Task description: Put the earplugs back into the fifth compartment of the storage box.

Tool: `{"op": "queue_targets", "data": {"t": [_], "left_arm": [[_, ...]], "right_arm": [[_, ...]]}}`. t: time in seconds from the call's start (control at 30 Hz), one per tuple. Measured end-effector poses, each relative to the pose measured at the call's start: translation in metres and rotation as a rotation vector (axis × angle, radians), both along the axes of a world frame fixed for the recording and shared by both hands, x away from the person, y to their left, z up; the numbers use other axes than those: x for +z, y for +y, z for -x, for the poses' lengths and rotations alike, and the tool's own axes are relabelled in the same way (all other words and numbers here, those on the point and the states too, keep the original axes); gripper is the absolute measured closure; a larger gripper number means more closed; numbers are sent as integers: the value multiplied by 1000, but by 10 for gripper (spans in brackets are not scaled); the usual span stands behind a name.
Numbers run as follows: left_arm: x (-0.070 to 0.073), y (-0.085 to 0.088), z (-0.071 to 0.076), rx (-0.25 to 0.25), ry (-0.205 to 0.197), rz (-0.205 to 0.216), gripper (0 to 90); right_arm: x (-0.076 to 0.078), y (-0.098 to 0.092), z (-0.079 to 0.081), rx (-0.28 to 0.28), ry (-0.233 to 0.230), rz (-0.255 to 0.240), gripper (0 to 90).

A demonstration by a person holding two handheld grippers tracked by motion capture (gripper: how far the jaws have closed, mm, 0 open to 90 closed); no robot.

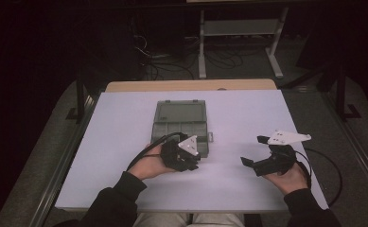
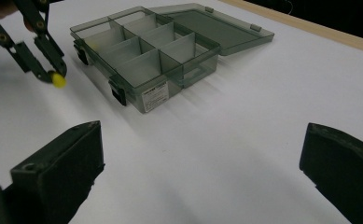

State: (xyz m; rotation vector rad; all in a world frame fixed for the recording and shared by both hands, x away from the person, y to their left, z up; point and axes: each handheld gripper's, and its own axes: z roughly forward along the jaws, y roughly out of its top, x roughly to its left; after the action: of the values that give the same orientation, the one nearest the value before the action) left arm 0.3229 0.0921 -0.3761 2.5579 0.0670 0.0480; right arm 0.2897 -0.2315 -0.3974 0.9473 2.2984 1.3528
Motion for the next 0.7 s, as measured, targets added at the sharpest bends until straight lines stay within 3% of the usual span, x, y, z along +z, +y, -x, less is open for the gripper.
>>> {"op": "queue_targets", "data": {"t": [0.53,0.7], "left_arm": [[36,25,-14,56,-47,12,810],[40,35,-20,82,-34,38,813]], "right_arm": [[0,1,0,3,2,2,0],[-1,1,0,5,3,2,0]]}}
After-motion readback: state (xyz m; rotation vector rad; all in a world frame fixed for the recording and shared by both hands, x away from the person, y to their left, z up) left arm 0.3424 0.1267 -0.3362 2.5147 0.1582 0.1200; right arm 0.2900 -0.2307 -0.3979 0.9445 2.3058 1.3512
